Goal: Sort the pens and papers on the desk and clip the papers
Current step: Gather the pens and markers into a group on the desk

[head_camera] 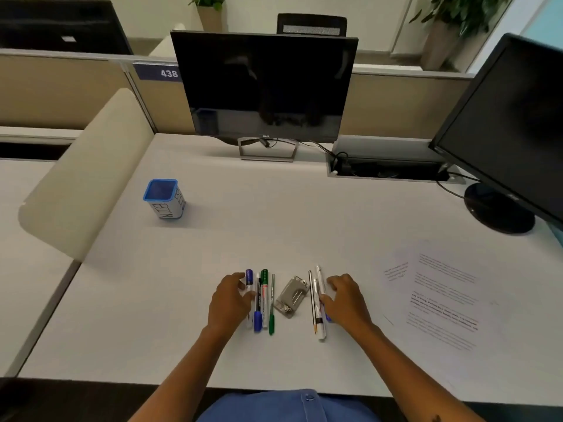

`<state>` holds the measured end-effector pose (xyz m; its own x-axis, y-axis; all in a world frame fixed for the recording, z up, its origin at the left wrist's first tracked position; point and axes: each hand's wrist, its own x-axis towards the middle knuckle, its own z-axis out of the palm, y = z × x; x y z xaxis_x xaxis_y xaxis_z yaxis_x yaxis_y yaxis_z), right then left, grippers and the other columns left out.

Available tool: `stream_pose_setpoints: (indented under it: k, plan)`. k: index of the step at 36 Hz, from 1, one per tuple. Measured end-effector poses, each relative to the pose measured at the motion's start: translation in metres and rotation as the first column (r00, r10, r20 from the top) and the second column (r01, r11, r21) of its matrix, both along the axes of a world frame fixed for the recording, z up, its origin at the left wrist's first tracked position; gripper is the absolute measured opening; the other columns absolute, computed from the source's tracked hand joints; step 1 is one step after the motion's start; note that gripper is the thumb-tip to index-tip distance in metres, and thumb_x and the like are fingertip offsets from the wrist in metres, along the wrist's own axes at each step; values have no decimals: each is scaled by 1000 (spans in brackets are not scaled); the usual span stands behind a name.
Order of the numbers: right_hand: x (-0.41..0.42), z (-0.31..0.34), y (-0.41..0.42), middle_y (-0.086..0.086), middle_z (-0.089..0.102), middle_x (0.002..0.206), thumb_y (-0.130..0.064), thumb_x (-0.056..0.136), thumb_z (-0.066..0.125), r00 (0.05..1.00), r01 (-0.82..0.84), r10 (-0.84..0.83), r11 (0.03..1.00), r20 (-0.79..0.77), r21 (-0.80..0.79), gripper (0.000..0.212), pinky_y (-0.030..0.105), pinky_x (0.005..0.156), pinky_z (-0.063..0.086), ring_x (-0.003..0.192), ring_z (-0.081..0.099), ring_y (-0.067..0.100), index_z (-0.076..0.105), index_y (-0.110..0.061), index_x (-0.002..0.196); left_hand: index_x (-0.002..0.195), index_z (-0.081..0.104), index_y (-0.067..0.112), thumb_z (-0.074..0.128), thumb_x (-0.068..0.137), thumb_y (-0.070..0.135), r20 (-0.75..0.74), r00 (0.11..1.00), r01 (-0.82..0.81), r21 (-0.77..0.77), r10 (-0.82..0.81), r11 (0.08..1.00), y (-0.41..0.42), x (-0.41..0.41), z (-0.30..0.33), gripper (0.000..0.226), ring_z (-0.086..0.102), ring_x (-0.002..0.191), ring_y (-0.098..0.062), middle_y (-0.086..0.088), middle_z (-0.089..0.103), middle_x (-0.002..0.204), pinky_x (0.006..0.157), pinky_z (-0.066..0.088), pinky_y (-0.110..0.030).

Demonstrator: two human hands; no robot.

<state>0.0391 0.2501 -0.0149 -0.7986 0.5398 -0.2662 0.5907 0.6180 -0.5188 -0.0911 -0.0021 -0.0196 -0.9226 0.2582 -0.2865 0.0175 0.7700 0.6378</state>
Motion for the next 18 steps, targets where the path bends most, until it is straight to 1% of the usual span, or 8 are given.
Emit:
stream_pose_setpoints:
  k: [2,3,6,8,10,13,16,18]
  plan:
    - [-2,-1,-4,4,59,119,-24,91,77,1000,-6,5,1000,20,30,33,27,79,54,99,64,20,67,-12,120,133,61,23,77,91,28,-1,1000,21,-7,-21,1000,-2,-1,1,45,59,90,-10,9,61,104,72,41,-20]
    - [-3,0,-5,4,60,118,-23,91,77,999,-3,2,999,32,38,30,29,81,56,98,65,20,68,-12,117,132,61,22,77,91,28,1,1000,28,-9,-28,1000,-3,-2,1,45,59,90,-11,8,62,104,74,42,-22]
    - [-3,2,-8,4,62,115,-20,89,79,998,23,-25,998,53,51,27,32,80,58,95,67,22,70,-12,112,131,63,20,77,91,26,16,999,42,-22,-41,999,-4,-5,3,42,60,91,-13,4,66,105,78,44,-25]
    - [-3,4,-10,5,63,113,-17,87,78,997,29,-33,997,65,69,25,35,79,59,94,67,24,70,-12,111,131,62,19,76,92,24,20,999,46,-38,-45,998,-6,-5,5,42,60,92,-14,1,67,110,79,44,-26]
    - [-2,6,-12,4,63,111,-16,87,76,996,35,-41,996,74,84,24,35,78,59,92,68,24,70,-12,110,133,60,18,74,93,21,19,999,40,-58,-39,998,-7,-6,8,42,60,94,-15,-1,66,118,80,44,-26]
    - [-1,8,-15,3,64,106,-17,88,77,995,33,-42,995,88,98,22,33,75,60,87,68,22,69,-13,107,136,58,17,71,95,21,16,999,43,-82,-42,996,-11,-6,12,44,64,106,-20,-3,63,127,84,46,-26]
    - [-1,10,-17,2,67,100,-18,87,79,994,31,-41,995,102,98,20,28,67,56,81,68,19,69,-14,104,135,58,16,73,94,24,15,999,50,-89,-49,995,-14,-5,15,44,65,109,-21,-3,64,127,87,48,-28]
    - [-2,11,-17,3,68,99,-17,86,79,993,33,-44,995,108,97,18,28,66,57,79,68,18,69,-14,101,133,59,16,72,94,23,10,998,55,-94,-54,994,-16,-4,15,42,64,106,-20,-4,64,125,85,47,-26]
